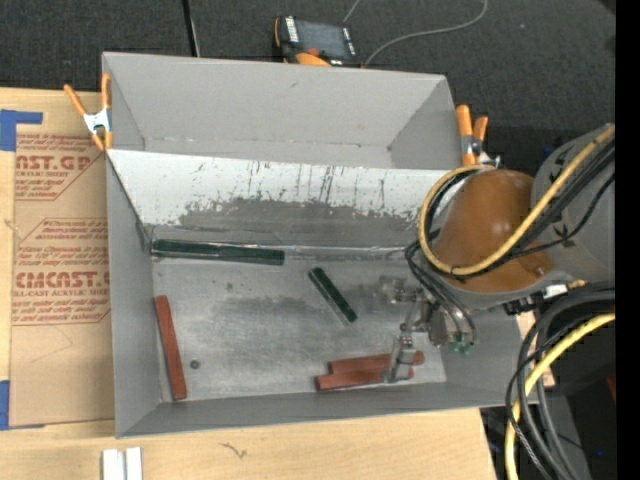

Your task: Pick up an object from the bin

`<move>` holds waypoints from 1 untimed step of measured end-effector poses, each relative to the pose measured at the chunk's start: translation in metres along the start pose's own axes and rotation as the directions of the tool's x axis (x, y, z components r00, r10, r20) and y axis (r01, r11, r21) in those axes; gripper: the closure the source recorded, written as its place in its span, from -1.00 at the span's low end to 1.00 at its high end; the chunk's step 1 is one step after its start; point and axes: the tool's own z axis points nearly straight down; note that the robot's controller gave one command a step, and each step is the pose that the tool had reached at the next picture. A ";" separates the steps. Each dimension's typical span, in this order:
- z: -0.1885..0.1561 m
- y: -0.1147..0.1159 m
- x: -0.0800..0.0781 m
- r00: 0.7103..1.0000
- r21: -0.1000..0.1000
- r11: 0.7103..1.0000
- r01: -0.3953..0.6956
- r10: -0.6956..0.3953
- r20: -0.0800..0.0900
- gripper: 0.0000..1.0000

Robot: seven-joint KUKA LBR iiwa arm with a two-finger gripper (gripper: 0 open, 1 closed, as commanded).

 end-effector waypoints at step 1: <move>0.046 -0.005 0.003 0.972 0.001 0.972 0.233 -0.233 0.013 -1.00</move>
Offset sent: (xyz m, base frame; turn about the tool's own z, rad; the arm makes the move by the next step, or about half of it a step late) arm -0.0066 -0.0060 -0.0468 -0.2352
